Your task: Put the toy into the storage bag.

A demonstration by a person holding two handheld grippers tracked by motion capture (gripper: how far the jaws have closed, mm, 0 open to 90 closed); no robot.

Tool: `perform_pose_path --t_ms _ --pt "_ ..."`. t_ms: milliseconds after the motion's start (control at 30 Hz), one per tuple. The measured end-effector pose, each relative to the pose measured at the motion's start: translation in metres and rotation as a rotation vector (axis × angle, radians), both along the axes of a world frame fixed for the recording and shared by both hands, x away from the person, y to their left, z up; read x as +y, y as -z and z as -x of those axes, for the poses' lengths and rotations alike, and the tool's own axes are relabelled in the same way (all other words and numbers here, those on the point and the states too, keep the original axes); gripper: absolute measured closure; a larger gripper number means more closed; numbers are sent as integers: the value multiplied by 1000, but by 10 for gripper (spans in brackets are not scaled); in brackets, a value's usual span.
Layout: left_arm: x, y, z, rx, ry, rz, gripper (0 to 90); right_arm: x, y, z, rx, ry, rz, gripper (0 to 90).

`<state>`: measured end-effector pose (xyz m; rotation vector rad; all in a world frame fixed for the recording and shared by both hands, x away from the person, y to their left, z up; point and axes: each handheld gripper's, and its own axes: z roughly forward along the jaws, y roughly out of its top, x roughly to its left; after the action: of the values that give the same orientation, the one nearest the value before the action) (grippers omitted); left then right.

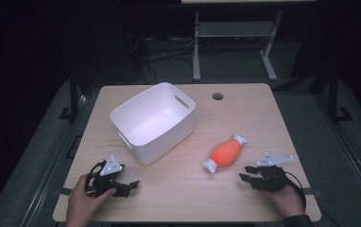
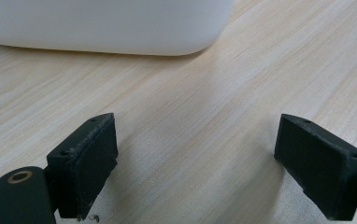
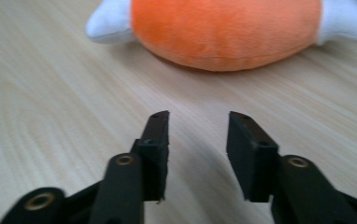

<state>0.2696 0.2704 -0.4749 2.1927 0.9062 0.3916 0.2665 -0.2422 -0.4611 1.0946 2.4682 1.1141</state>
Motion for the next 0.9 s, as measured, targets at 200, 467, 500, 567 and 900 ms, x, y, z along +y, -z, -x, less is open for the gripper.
perform_pose_path --t_ms 200,467,500,567,900 --pt "0 0 0 -1 0 -1 125 9 -5 -1 -5 -69 -20 894" --pt "0 0 0 0 0 -1 124 22 -8 -9 7 -117 -26 898" --pt "0 0 0 -1 0 -1 125 27 -8 -13 10 -128 -17 898" --pt "0 0 0 -1 0 -1 125 31 -8 -15 16 -138 -13 897" --pt "0 0 0 0 0 0 124 53 -10 -20 20 -180 -2 897"
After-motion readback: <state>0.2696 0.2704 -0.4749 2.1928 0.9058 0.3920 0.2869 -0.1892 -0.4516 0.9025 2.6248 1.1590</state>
